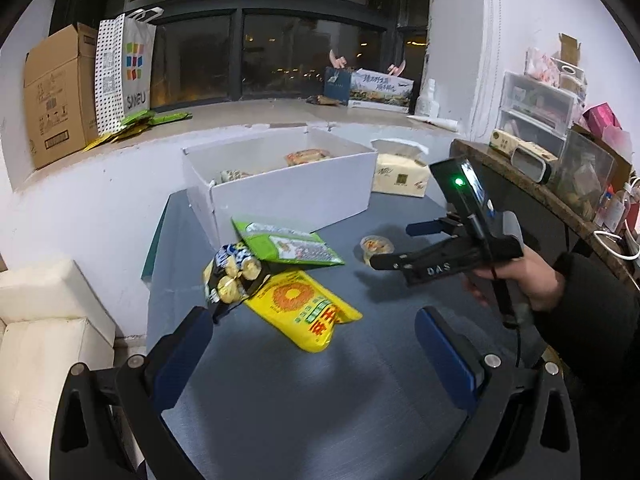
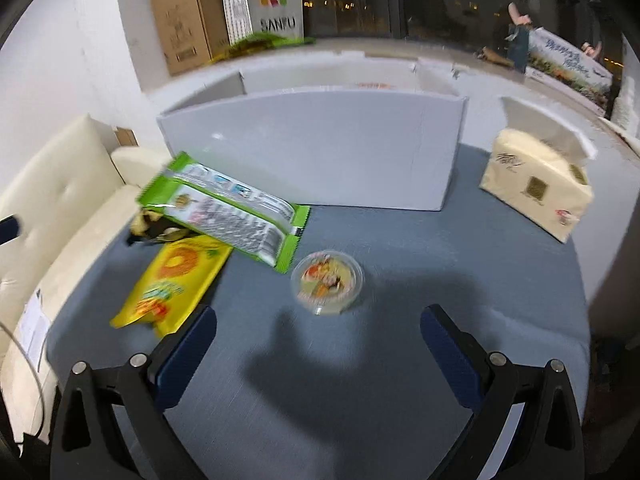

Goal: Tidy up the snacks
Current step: 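Move both grippers back over the remaining snacks, then grasp the green seaweed pack with the left gripper while the right grasps the lidded cup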

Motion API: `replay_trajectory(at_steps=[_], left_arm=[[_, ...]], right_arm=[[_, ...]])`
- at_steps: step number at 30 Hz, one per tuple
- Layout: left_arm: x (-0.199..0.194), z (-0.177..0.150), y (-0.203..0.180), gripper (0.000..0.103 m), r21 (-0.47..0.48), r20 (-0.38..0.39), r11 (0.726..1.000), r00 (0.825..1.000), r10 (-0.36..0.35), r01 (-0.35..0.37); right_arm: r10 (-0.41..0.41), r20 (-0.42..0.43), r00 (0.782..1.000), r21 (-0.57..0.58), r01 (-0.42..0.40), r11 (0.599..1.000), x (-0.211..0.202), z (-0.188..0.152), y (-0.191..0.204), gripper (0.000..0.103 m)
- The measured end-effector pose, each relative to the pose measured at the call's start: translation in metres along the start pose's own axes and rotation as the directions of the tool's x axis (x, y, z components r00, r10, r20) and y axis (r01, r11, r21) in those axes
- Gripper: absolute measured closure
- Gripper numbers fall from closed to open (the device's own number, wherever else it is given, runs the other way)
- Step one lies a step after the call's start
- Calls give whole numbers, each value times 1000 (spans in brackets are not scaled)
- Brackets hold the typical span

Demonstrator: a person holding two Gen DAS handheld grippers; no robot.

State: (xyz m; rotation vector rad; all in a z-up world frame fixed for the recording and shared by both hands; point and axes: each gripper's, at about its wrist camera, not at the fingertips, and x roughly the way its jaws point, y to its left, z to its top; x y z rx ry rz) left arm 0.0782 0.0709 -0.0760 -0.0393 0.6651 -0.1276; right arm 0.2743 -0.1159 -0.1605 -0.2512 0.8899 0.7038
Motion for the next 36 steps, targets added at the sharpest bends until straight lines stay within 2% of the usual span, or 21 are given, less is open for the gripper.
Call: replay_trajectory(at_steps=[4, 5, 7, 10, 14, 17, 19, 22, 24, 26, 28, 29, 32, 35, 36], left_arm=[[4, -3, 5, 0, -8, -16, 1000, 1000, 4, -4], [5, -3, 5, 0, -6, -20, 1000, 1000, 6, -6], [7, -5, 5, 0, 0, -24, 1000, 1000, 3, -3], [14, -4, 4, 0, 10, -40, 1000, 999, -3, 3], [28, 3, -1, 0, 71, -59, 997, 998, 2, 3], [42, 13, -9, 0, 194, -70, 981, 997, 28, -14], [55, 21, -16, 0, 296, -78, 955, 995, 60, -34], [79, 32, -30, 0, 452, -81, 890, 991, 107, -59], [98, 38, -41, 0, 558, -63, 822, 982, 177, -112], [118, 40, -51, 0, 655, -45, 740, 970, 239, -152], [135, 40, -58, 0, 722, -39, 674, 962, 270, -159], [148, 39, -61, 0, 755, -48, 636, 953, 300, -162], [175, 38, -65, 0, 811, -72, 565, 934, 351, -150], [198, 38, -66, 0, 839, -88, 525, 915, 394, -145], [206, 38, -65, 0, 843, -102, 520, 907, 408, -139]], right_arm=[[-13, -25, 1000, -9, 12, 1000, 21, 7, 1, 0], [-6, -35, 999, -8, 5, 1000, 25, 8, 0, 4], [-4, -53, 999, 0, 4, 1000, 30, 9, -2, 55], [24, -43, 999, 23, -23, 999, 27, 7, -5, 54], [21, -20, 1000, -5, -21, 1000, 14, -1, 1, 54], [45, 13, 999, 11, -45, 999, -5, -5, 1, 54], [52, 41, 998, 3, -52, 999, -21, -9, 2, 54], [63, 73, 995, -15, -62, 998, -43, -14, 7, 54], [66, 92, 994, -14, -65, 998, -57, -21, 9, 54], [66, 117, 991, -2, -66, 998, -70, -28, 8, 54], [66, 132, 989, 14, -69, 998, -78, -35, 7, 54], [68, 140, 988, 23, -72, 997, -83, -39, 5, 54], [65, 149, 987, 46, -73, 996, -93, -46, -2, 54], [69, 160, 985, 72, -81, 994, -100, -52, -8, 54], [67, 164, 984, 78, -81, 994, -101, -53, -10, 54]])
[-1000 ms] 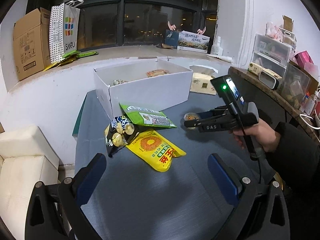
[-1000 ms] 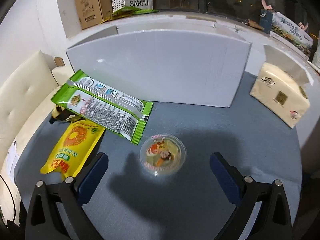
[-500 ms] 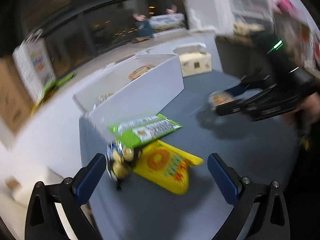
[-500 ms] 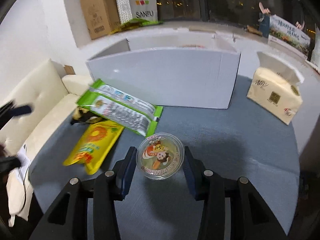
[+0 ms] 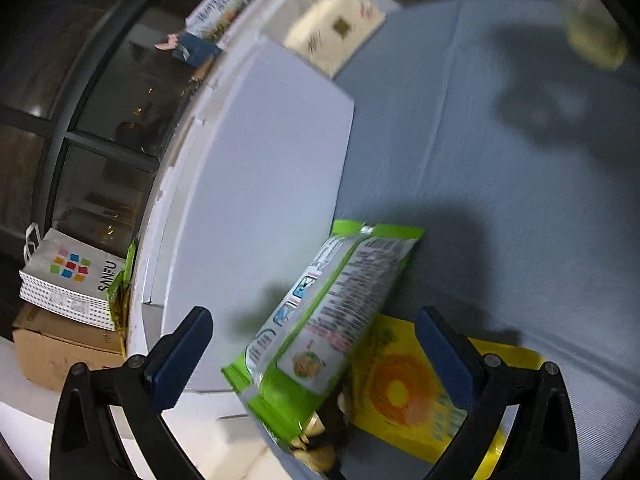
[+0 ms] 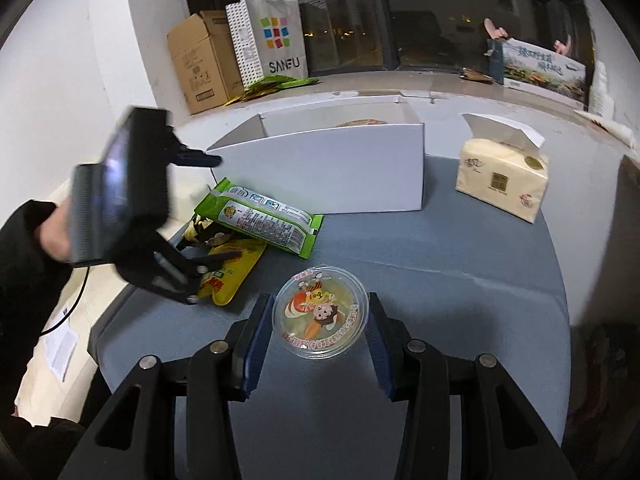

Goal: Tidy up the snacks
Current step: 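Grasp the green seaweed pack with the left gripper while the right grasps the lidded cup, then carry both items into the white box and open both grippers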

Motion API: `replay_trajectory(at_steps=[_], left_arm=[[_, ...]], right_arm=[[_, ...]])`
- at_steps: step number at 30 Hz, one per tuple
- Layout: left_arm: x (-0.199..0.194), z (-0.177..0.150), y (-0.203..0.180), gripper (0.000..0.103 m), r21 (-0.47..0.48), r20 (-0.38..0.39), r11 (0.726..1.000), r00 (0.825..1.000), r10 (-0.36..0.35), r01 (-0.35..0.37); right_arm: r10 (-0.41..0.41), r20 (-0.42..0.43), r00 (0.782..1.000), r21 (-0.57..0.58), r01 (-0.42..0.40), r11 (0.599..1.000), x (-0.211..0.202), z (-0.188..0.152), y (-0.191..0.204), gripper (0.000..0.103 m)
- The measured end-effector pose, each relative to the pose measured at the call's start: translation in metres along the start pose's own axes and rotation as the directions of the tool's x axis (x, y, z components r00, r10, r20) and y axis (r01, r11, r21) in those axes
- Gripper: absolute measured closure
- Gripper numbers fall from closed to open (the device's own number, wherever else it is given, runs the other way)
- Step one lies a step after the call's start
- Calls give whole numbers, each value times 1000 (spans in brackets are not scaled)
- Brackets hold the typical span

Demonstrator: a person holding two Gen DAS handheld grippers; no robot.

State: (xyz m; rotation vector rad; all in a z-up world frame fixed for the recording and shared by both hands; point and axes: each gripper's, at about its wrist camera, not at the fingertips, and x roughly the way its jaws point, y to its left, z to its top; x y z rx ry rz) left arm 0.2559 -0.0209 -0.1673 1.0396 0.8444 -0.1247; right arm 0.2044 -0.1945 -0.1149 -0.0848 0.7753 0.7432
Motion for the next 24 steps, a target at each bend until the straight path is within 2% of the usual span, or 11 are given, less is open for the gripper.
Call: replay_trajectory(at_steps=[2, 4, 5, 7, 8, 10, 13, 16, 17, 20, 24], left_arm=[[10, 5, 4, 12, -22, -21, 999, 999, -28, 28], [23, 5, 6, 59, -48, -85, 997, 994, -63, 59], [27, 4, 10, 59, -78, -104, 994, 991, -89, 81], [23, 2, 18, 78, -129, -71, 987, 992, -102, 92], [16, 0, 27, 81, -187, -49, 976, 991, -125, 114], [1, -6, 47, 90, -318, 30, 925, 977, -210, 208], [-26, -22, 76, 90, -488, 189, 804, 941, -281, 339], [-51, -44, 97, 90, -610, 368, 626, 873, -320, 487], [-61, -54, 104, 90, -640, 456, 530, 830, -320, 556], [-77, -73, 119, 90, -681, 588, 353, 766, -259, 642], [-75, -94, 154, 90, -698, 671, 186, 722, -168, 692]], right_arm=[[-7, 7, 1000, 7, 7, 1000, -1, -1, -3, 54], [-3, 8, 1000, 21, 3, 1000, -2, -3, -7, 54], [-2, 8, 1000, 23, 2, 1000, -2, -4, -7, 54], [-5, 4, 1000, 23, 5, 1000, -3, -6, -7, 54], [-5, 2, 1000, 23, 5, 1000, -3, -7, -8, 54], [-7, 4, 1000, 27, 7, 1000, -4, -8, -8, 54], [-3, 12, 1000, 34, 3, 999, -6, -8, -8, 54], [8, 18, 1000, 41, -9, 999, -6, -7, -6, 54], [16, 20, 1000, 45, -17, 999, -6, -6, -4, 54], [47, 32, 998, 52, -48, 998, -6, 0, 1, 54], [81, 60, 995, 61, -85, 995, -5, 24, 3, 54]])
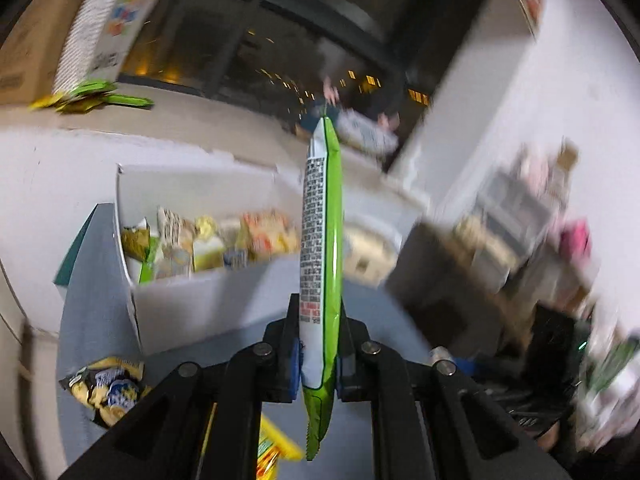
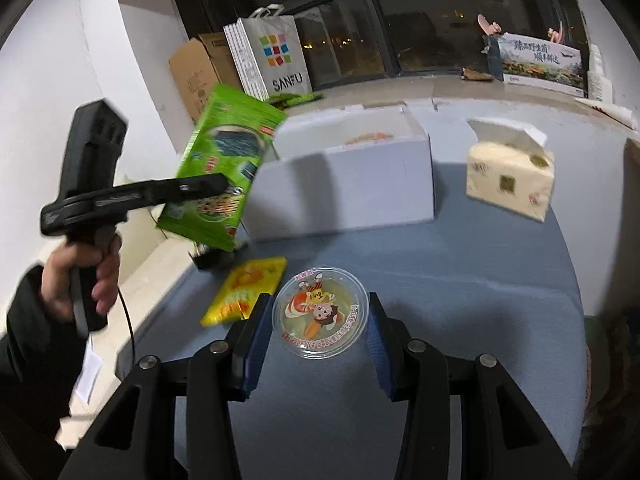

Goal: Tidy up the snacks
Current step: 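Carry both items into the white box and open both grippers, then move both grippers back over the last two bags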

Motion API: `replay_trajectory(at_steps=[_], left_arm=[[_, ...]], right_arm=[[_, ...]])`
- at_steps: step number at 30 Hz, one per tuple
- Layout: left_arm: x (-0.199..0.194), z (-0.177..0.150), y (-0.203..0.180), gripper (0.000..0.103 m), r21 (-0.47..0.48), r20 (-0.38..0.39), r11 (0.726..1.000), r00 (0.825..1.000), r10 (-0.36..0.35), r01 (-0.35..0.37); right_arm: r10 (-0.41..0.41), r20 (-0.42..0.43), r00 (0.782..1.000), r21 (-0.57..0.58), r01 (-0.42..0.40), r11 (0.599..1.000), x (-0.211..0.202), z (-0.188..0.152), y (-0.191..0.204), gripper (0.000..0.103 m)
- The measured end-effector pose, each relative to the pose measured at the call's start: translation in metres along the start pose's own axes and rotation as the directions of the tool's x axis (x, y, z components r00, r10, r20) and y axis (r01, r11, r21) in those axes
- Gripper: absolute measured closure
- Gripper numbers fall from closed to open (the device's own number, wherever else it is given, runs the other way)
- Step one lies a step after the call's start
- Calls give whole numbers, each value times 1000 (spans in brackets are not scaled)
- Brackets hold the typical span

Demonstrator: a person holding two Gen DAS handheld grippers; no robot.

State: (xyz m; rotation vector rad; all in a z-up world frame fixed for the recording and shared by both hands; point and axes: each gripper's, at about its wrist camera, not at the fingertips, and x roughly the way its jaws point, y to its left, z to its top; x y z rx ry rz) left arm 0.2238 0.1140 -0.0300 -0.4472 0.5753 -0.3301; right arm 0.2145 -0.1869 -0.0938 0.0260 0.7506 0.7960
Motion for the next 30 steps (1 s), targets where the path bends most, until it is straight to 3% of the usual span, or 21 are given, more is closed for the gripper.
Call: replay_trajectory(at_steps=[3, 7, 12, 17, 18, 20, 21, 22, 24, 27, 30], left_arm=[[-2, 25, 20, 90, -115, 42, 993, 999, -25, 30], [16, 58, 44, 90, -187, 35, 982, 999, 28, -21], [44, 76, 66, 90, -217, -23, 972, 996, 87, -90], [59, 83, 88, 89, -206, -73, 963, 984, 163, -175], [60, 84, 91, 85, -201, -87, 960, 980, 181, -195], [65, 85, 100, 48, -207, -124, 950, 970, 210, -232], [63, 84, 105, 11, -216, -133, 941, 962, 236, -261], [59, 83, 107, 0, -223, -121, 936, 960, 251, -273], [52, 83, 111, 0, -209, -107, 933, 955, 277, -294], [44, 81, 109, 0, -175, -125, 937, 951, 283, -302], [35, 76, 96, 0, -114, -120, 945, 949, 293, -306]], right_arm=[[28, 34, 999, 12, -28, 1000, 5, 37, 2, 54], [17, 61, 998, -7, -16, 1000, 28, 92, 2, 54], [24, 51, 998, 33, -26, 999, 73, 152, -6, 54], [31, -5, 999, 76, -31, 997, 126, 191, -18, 54], [30, -9, 1000, 78, -29, 997, 132, 194, -18, 54], [29, -23, 999, 79, -27, 996, 148, 202, -17, 53], [41, -27, 999, 86, -39, 996, 155, 206, -16, 52], [54, -34, 998, 92, -50, 994, 159, 209, -15, 47], [59, -47, 997, 109, -54, 993, 168, 213, -12, 1], [72, 18, 997, 113, -74, 991, 160, 212, -9, 0], [68, 20, 997, 103, -69, 992, 151, 208, -7, 0]])
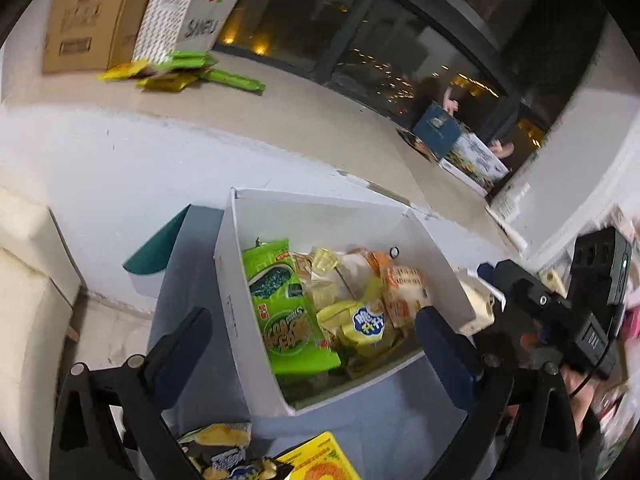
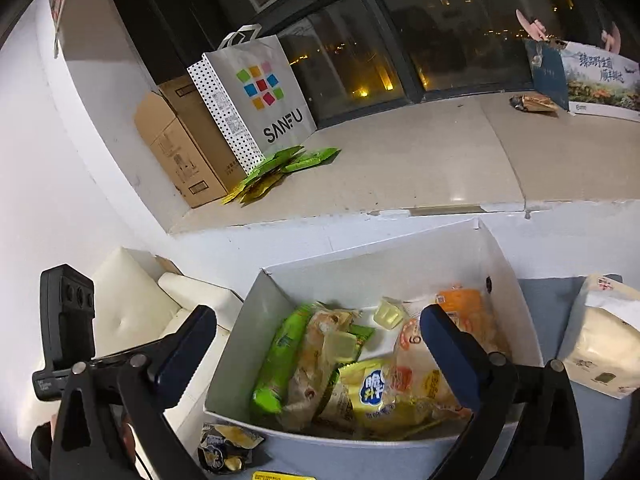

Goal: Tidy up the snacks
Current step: 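Move both grippers back over the last two bags, then grasp the yellow chip bag with the right gripper while the left grasps the dark chip bag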

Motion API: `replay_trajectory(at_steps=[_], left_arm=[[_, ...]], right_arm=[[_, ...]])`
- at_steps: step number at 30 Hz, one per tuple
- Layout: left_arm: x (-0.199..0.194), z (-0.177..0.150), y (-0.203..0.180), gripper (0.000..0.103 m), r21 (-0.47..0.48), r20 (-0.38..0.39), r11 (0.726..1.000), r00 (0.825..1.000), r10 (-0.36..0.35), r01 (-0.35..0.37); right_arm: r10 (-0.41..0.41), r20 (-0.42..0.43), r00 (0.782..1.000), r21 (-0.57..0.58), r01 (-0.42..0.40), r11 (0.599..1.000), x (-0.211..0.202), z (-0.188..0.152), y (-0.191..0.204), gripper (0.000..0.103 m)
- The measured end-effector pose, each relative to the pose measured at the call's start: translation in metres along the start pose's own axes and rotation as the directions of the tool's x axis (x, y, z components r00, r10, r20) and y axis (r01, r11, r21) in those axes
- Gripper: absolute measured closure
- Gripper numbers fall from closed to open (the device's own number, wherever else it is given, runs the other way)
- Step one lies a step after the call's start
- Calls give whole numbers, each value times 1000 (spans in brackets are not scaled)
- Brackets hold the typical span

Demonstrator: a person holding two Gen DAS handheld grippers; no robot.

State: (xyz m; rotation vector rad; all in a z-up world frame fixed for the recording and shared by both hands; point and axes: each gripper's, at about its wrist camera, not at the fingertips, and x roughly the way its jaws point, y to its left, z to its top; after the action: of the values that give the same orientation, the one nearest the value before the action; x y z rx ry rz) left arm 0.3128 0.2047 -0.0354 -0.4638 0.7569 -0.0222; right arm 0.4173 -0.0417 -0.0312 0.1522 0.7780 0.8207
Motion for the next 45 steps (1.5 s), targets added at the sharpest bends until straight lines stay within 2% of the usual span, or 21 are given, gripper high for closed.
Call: replay_trajectory(at_steps=[3, 7, 10, 13, 16, 20, 25, 30, 36, 41, 43, 44, 45], left_arm=[[-16, -13, -16, 0, 104, 16, 994, 999, 33, -35], [-40, -40, -31, 0, 195, 29, 981, 999, 14, -20], [-64, -68, -41, 0, 248, 56, 969, 998, 6, -20], [-88, -107, -49, 0, 289, 73, 957, 997, -13, -9], [-100, -138, -49, 0, 274, 84, 962, 996, -27, 3], [-114, -176, -49, 0, 267, 102, 964, 994, -24, -4], [-126, -201, -48, 0, 283, 93, 959, 995, -18, -9], [-139, -218, -36, 0, 269, 88, 963, 996, -17, -7], [-145, -224, -21, 0, 252, 94, 967, 995, 23, -46], [-146, -226, -10, 0, 235, 98, 969, 994, 49, -71], [-144, -226, -6, 0, 227, 90, 972, 995, 49, -68], [-143, -227, -5, 0, 221, 89, 973, 995, 52, -71], [-142, -227, -4, 0, 217, 87, 973, 995, 56, -74]], right_arm=[[-7, 4, 1000, -40, 7, 999, -15, -6, 5, 0], [11, 28, 1000, -78, -9, 997, -45, -22, 16, 0], [15, 37, 999, -121, -10, 993, -72, -45, 27, 0], [3, 25, 1000, -155, 1, 988, -97, -79, 36, 0], [-19, -3, 1000, -185, 19, 982, -116, -126, 39, 0], [-8, -69, 998, -134, -2, 991, -123, -180, 37, 0], [-90, -160, 983, -214, 55, 975, -100, -223, 53, 0], [-112, -228, 967, -260, 50, 964, -62, -228, 70, 0], [-199, -312, 929, -353, 82, 932, 1, -233, 95, 0], [-313, -341, 886, -460, 133, 878, 45, -245, 105, 0], [-332, -366, 870, -441, 152, 885, 53, -248, 98, 0], [-300, -374, 878, -398, 140, 907, 52, -248, 91, 0], [-298, -363, 883, -390, 146, 909, 50, -247, 89, 5]])
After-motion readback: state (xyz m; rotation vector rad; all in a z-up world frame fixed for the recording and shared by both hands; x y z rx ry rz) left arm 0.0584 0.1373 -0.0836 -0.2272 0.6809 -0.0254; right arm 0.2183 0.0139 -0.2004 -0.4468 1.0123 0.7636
